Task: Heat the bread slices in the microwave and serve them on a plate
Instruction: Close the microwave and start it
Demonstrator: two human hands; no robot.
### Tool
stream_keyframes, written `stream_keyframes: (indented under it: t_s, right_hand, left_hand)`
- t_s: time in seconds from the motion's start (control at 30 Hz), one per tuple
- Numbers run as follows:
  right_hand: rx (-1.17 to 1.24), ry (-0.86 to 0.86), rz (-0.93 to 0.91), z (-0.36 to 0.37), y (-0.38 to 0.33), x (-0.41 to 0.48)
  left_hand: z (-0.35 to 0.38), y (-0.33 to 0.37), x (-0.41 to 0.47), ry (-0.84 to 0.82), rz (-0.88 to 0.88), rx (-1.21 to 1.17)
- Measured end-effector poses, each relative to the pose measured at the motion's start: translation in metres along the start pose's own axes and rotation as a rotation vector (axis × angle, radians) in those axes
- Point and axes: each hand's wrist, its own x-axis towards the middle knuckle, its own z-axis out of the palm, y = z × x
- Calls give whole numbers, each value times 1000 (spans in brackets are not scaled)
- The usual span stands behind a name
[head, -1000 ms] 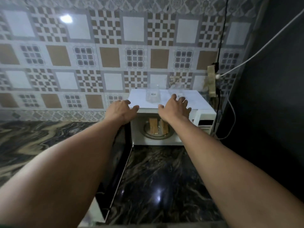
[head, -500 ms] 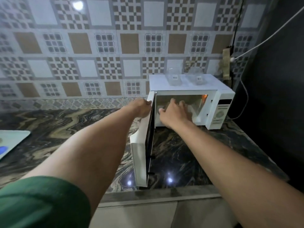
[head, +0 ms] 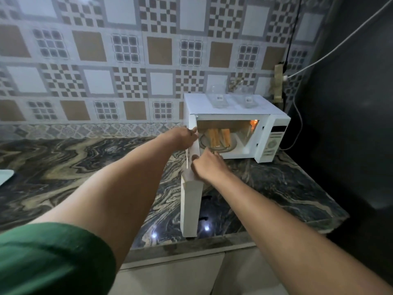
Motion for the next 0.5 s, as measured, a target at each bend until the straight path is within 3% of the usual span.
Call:
stream_keyframes:
  t_s: [0.33,0.5]
  right_hand:
    - [13,133,33,-31,35,4]
    - [-256,102,19,-48,67,22]
  left_hand:
    - [15,57,14,46,116,66]
    - [23,79,24,88,38,-22]
